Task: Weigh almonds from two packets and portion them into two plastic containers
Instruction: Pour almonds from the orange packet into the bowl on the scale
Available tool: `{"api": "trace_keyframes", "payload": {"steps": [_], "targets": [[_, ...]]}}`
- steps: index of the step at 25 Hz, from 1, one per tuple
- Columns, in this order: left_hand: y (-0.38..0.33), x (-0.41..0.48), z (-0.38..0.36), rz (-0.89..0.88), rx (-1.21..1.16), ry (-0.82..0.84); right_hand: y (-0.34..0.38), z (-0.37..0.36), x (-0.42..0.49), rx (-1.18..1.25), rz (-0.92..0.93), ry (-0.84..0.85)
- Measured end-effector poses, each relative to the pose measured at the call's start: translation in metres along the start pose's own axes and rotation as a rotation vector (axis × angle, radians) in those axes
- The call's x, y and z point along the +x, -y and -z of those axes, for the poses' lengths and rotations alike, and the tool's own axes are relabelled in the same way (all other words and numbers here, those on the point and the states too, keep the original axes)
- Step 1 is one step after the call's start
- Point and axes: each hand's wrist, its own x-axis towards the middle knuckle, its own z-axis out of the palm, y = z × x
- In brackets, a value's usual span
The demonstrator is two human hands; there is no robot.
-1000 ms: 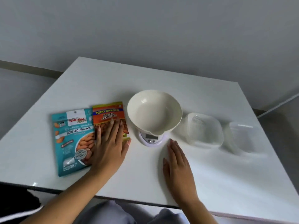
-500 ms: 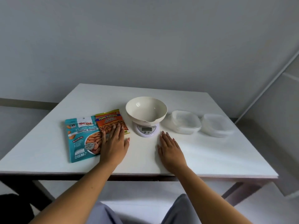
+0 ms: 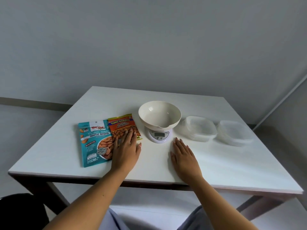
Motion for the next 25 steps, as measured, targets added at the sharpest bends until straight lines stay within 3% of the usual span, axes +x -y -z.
{"api": "trace_keyframes", "payload": {"steps": [3, 6, 9, 11, 14, 16, 20, 22, 25], "targets": [[0.007, 0.014, 0.012, 0.025, -0.119, -0.121, 0.0, 0.001, 0.0, 0.016, -0.001, 0.002], [0.023, 0.051, 0.032, 0.265, -0.191, -0.134, 0.0, -0.001, 0.0, 0.027, 0.008, -0.018], [0.05, 0.078, 0.038, 0.708, -0.187, 0.098, 0.0, -0.003, 0.001, 0.036, 0.013, -0.048], [0.058, 0.08, 0.032, 0.823, -0.198, 0.244, -0.001, -0.003, 0.0, 0.029, 0.015, -0.051], [0.064, 0.084, 0.018, 0.811, -0.171, 0.331, 0.0, -0.002, 0.002, 0.023, 0.025, -0.055], [0.071, 0.092, 0.014, 0.787, -0.259, 0.283, -0.001, -0.004, 0.004, 0.032, 0.02, -0.052], [0.066, 0.077, 0.057, 0.687, -0.723, -0.109, 0.015, 0.001, 0.006, 0.071, 0.068, -0.069], [0.05, 0.064, 0.076, 0.622, -0.814, -0.228, 0.009, 0.004, 0.002, 0.141, 0.05, -0.05], [0.04, 0.038, 0.1, 0.508, -0.896, -0.3, 0.016, 0.025, -0.005, 0.47, -0.039, -0.293]]}}
